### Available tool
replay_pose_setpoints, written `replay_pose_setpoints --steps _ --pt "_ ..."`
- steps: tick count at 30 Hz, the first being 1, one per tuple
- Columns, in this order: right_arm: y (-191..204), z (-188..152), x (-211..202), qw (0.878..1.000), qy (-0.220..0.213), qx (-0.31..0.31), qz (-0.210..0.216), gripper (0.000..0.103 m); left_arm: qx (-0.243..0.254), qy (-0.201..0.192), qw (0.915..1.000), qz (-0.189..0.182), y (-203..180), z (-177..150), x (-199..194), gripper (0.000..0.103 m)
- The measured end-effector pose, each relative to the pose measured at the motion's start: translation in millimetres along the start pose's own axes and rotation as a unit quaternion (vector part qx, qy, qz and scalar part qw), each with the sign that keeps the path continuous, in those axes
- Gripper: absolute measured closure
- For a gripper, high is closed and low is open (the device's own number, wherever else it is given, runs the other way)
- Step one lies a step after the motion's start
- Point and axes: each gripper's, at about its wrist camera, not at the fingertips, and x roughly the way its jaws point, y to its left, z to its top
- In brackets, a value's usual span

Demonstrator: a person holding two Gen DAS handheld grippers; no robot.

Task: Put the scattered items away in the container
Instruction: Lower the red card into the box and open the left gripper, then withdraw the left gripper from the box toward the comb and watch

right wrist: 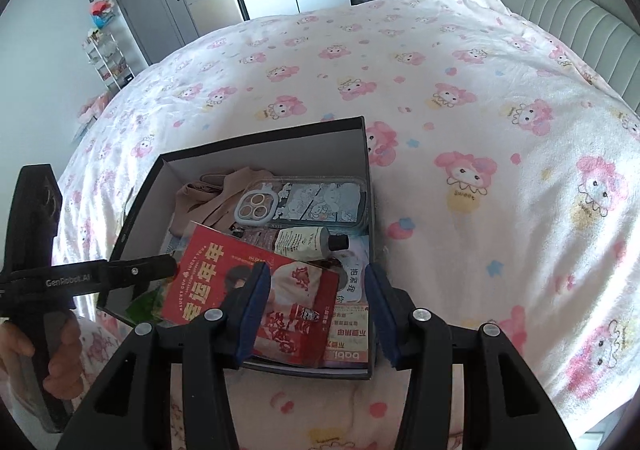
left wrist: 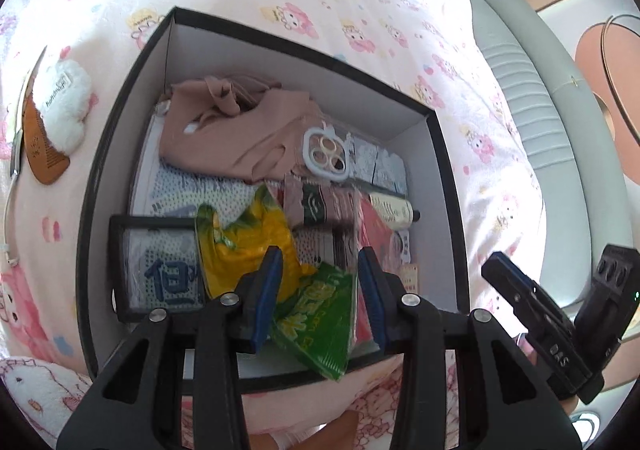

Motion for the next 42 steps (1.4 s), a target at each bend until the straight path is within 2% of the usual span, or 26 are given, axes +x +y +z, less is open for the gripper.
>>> replay_pose_setpoints --steps 3,9,11,14,15,20,23,26,32,35,38,42 --pt "1 1 5 1.000 0.005 -0.003 -0.002 0.058 -0.007 -0.012 0.9998 0.011 -4 3 2 0.065" --pt "7 -6 22 1.000 0.025 -0.003 0.014 0.058 0.023 0.017 0.9986 0.044 -24 3 37 0.069" --pt "9 -9 26 0.999 0.030 -0.002 0.021 0.058 0.030 0.033 0.9983 0.038 -28 1 49 0.069" --pt "10 -13 31 0.999 0.037 0.000 0.024 0.058 0.031 0.061 0.9976 -0.003 -30 -1 66 0.070" --pt "11 -14 31 0.999 0.039 -0.001 0.023 0.058 0.029 0.060 0.9978 -0.006 -29 -1 66 0.070" --pt "14 -20 29 0.999 0.044 -0.011 0.026 0.058 0.027 0.021 0.9994 0.000 -24 1 40 0.072" --pt "18 -21 35 0.998 0.053 -0.015 0.034 0.058 0.042 0.003 0.9986 0.032 -25 -1 23 0.072" --pt "26 -20 42 0.997 0.065 -0.013 0.048 0.058 0.047 -0.003 0.9979 0.046 -23 -3 11 0.072" --pt "56 -17 52 0.993 0.070 -0.038 0.088 0.058 0.039 -0.012 0.9986 0.035 -7 -14 -4 0.072" --pt "59 -18 69 0.990 0.104 -0.007 0.099 0.058 0.021 -0.005 0.9993 0.031 1 -16 -4 0.072" --pt "59 -18 78 0.993 0.107 -0.007 0.053 0.058 0.019 -0.012 0.9993 0.028 10 -21 -11 0.072" --pt "58 -18 73 0.993 0.104 0.018 0.048 0.058 0.014 -0.015 0.9995 0.025 15 -22 -18 0.072"
